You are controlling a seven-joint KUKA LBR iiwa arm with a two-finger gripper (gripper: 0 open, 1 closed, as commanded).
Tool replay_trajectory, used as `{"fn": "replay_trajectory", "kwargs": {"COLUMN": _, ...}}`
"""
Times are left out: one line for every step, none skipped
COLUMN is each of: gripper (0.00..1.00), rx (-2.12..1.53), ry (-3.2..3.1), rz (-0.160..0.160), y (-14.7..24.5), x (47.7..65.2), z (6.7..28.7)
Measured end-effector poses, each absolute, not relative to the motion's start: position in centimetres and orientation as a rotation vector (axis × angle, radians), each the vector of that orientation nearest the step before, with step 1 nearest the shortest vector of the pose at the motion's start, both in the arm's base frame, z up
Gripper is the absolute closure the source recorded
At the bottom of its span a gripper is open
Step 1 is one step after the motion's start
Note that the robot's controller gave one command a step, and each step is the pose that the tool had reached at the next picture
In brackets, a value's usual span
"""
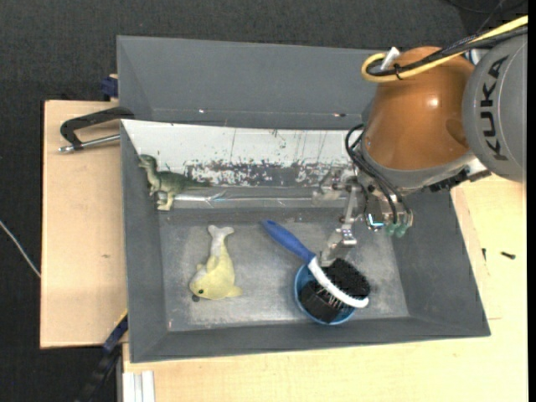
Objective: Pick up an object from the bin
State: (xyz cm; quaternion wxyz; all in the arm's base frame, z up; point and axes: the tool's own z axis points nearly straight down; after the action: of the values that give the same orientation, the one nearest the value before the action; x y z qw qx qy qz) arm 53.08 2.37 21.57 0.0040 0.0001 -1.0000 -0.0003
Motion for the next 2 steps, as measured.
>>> {"fn": "replay_trajectory", "kwargs": {"gripper": 1.00, "rx": -0.001, "ry": -3.143, "rz": -0.002, "y": 2.4, "x": 53.2, "z": 22.0}}
{"fn": "replay_trajectory", "kwargs": {"gripper": 1.00, "rx": 0.019, "ry": -3.142, "rz": -0.001, "y": 0.2, "x": 54.3, "z": 12.6}}
